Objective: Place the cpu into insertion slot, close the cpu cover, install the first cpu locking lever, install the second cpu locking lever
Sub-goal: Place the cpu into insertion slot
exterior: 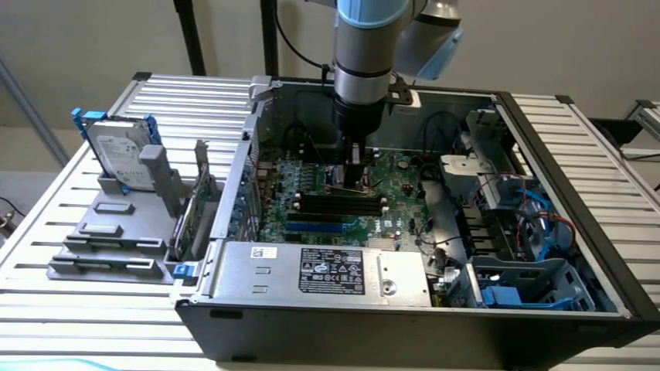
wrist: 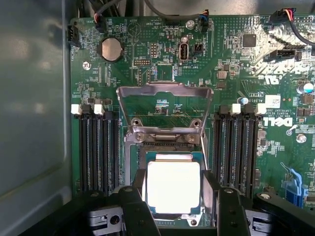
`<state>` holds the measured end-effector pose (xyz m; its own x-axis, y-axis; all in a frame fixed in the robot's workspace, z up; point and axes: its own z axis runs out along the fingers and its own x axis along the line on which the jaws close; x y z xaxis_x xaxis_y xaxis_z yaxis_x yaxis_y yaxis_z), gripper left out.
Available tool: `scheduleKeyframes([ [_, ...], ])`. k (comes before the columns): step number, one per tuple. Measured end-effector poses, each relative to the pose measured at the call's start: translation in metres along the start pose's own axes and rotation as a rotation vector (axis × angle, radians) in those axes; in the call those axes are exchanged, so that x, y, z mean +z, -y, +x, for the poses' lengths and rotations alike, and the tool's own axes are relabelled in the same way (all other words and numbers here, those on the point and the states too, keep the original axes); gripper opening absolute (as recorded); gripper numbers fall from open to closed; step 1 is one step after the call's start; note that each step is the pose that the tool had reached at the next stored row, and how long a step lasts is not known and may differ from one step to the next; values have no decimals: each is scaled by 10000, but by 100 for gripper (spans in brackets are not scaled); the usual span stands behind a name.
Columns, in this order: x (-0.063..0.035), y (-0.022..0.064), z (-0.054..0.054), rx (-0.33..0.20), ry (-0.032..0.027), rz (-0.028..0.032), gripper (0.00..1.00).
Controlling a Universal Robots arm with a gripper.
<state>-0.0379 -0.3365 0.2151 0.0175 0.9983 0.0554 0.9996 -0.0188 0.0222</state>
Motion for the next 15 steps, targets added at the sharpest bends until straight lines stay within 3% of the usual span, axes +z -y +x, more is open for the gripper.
scheduleKeyframes([
  [15,88,3,49,26,1,-2,54],
])
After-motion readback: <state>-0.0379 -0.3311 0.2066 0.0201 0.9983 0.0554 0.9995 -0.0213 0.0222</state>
